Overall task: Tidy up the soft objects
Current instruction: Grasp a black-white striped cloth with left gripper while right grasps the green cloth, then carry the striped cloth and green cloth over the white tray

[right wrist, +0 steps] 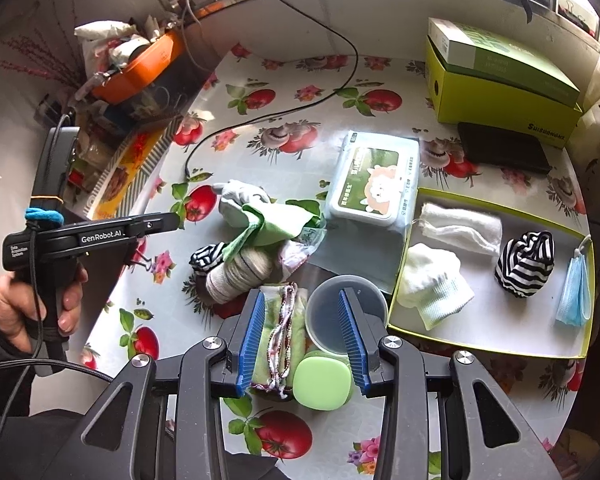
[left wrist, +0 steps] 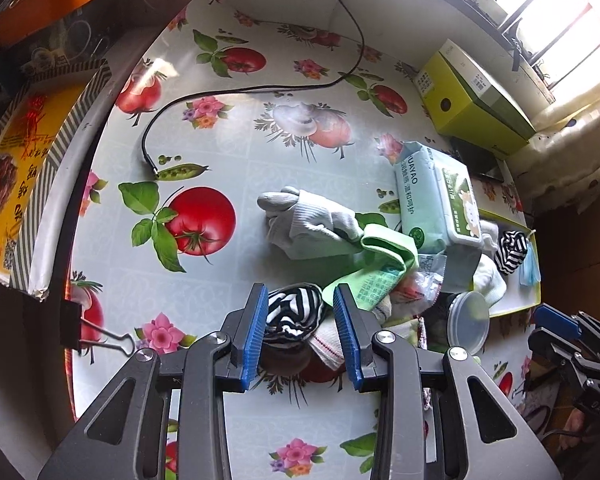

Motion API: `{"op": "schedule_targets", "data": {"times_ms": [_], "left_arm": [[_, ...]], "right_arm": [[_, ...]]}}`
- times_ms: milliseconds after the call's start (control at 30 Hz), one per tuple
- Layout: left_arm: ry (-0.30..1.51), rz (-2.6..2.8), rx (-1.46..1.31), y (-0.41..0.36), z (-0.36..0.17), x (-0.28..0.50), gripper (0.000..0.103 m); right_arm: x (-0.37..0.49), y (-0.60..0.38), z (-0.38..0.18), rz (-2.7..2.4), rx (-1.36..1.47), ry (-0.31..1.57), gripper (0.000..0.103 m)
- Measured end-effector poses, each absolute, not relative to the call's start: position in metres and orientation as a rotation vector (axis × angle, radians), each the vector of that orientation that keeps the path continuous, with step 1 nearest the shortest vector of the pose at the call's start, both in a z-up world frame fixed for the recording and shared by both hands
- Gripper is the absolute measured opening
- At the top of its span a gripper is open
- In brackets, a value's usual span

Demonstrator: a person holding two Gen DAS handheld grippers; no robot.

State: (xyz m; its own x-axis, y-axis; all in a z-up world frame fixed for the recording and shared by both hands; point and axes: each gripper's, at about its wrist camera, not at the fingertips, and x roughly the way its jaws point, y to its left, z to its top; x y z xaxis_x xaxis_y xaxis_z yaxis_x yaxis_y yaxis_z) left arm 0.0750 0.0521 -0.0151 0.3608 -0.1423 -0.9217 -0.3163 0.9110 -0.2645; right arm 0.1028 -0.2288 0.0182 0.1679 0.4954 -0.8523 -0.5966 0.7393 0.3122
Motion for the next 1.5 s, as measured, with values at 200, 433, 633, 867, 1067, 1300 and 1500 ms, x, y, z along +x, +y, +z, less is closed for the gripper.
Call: {"op": "schedule_targets", "data": {"times_ms": [200,433,633,867,1067,1300,1500], "left_arm": [[1.231,0.134,-0.478,0.063,-0.031,0.069,0.035],[1.233,0.132,-0.512,0.070,-0.040,0.063,0.035],[1.225,0.139,-0.533,0.079,-0.043,0.060,0.035],[1.225,0.138,-0.555,0.087,-0.048,0.058,0.035],[1.253,0.121,-0.570,0.087,-0.057,0.056,0.035],[1.281,0.068,-0.560,0.072,-0.066,0.058,0.044],[1.317,0.051,-0.541,0.063,-0.081,0.069,0.044]], "right_arm": [[0.108,-0.204,0.014,0.811,-0.132,1.173,0.037],[0.123,-0.163,-0.001,0.838,-0.174,1.199,0.037],[0.135,-0.124,-0.019,0.860,-0.229,1.218,0.037],[0.149,-0.096,-0.049,0.809,-0.321,1.257,0.037],[0.152,-0.096,-0.060,0.777,-0.371,1.265,0.006],[0.150,-0.110,-0.032,0.806,-0.311,1.197,0.006],[0.142,-0.125,-0.008,0.831,-0.256,1.159,0.006]]}}
